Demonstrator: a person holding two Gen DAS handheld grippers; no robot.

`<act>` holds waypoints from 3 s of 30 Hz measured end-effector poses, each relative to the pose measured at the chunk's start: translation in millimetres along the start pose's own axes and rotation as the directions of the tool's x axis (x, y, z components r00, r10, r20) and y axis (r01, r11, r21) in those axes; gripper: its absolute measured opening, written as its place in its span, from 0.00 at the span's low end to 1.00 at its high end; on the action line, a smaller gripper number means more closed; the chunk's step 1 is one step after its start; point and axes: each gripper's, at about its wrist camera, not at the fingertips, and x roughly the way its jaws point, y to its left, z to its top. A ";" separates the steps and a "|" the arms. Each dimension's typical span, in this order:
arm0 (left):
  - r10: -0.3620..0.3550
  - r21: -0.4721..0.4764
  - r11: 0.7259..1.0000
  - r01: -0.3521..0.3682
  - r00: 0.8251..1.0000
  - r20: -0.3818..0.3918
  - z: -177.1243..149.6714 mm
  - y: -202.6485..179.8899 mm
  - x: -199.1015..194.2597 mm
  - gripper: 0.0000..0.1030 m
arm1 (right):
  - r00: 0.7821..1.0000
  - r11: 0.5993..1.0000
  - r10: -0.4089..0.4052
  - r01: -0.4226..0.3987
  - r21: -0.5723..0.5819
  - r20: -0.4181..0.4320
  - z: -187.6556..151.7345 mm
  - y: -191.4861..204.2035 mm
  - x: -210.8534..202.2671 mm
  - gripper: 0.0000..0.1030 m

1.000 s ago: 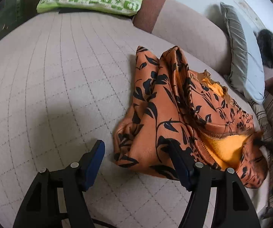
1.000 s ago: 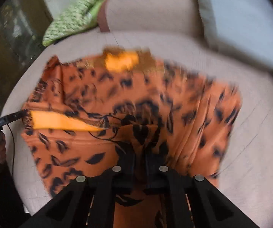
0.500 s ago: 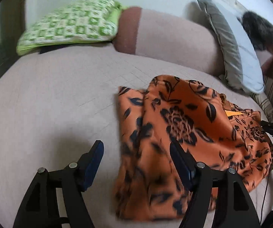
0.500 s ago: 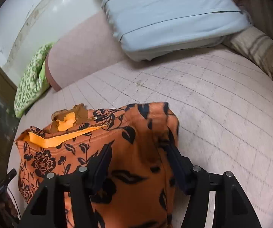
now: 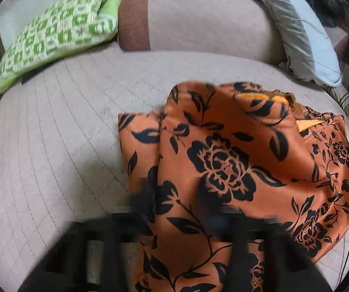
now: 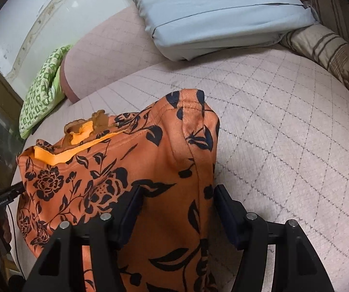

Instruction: Fold small clothes

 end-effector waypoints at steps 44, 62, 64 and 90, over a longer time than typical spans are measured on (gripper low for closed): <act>0.165 -0.121 0.983 -0.138 0.954 0.250 -26.5 14.5 -46.9 0.37 | 0.969 0.981 -0.143 0.166 -0.098 0.201 53.6 31.5 -39.1 0.71; 0.084 -0.134 0.989 -0.059 0.980 0.182 -34.5 -6.0 -43.0 0.48 | 0.994 0.906 0.059 -0.093 -0.412 -0.095 37.6 159.2 35.1 0.59; 0.073 -0.112 0.992 -0.052 0.978 0.194 -45.9 -17.1 -41.5 0.50 | 0.989 0.890 -0.042 -0.027 -0.455 -0.140 36.2 172.9 73.3 0.58; 0.091 -0.106 0.991 -0.079 0.988 0.123 -52.7 -26.5 -13.1 0.60 | 0.935 0.867 0.200 -0.309 -0.392 -0.294 16.1 251.6 109.7 0.59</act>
